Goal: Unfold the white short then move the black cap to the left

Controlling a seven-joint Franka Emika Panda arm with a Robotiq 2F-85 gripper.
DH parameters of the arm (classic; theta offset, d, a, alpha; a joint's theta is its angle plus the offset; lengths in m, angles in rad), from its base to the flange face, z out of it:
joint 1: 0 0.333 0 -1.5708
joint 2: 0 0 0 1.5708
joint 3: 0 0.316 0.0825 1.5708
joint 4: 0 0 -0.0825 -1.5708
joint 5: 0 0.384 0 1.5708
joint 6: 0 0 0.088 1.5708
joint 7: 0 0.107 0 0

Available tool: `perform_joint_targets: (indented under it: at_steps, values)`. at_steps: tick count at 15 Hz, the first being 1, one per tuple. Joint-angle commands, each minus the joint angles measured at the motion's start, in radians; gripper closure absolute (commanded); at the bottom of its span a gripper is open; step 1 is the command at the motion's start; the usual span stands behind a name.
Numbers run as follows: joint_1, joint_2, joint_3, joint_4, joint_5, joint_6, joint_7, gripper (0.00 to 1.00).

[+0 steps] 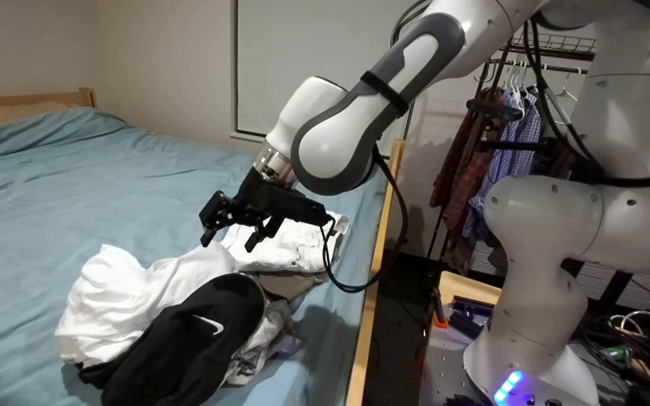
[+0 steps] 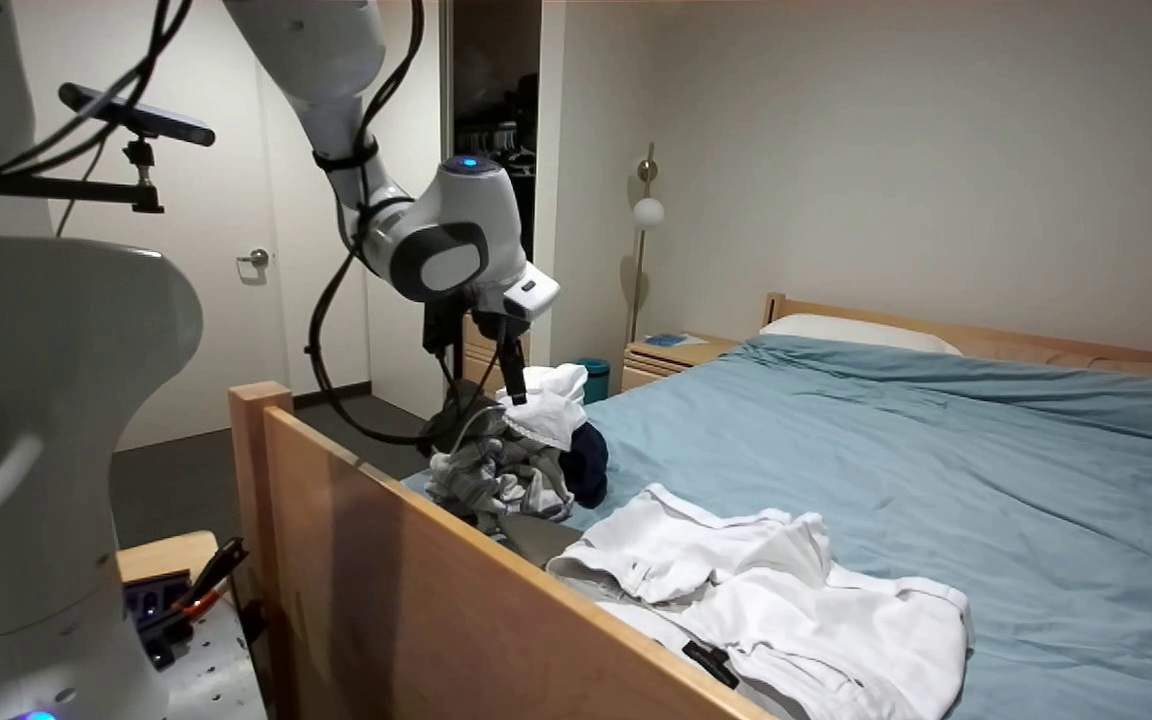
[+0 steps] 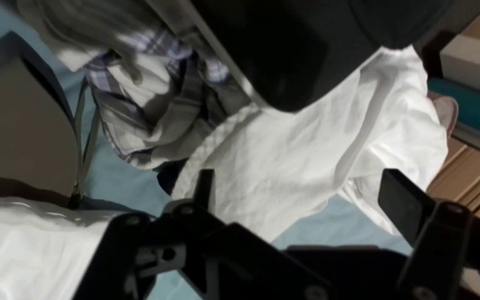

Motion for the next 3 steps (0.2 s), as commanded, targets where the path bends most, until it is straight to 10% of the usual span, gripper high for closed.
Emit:
perform_joint_targets:
  at_steps: [1, 3]
  values:
    - [-0.023, -0.008, 0.019, 0.0, -0.018, -0.031, -0.004, 0.0]
    - [-0.042, -0.017, 0.033, 0.0, -0.025, -0.047, -0.018, 0.0]
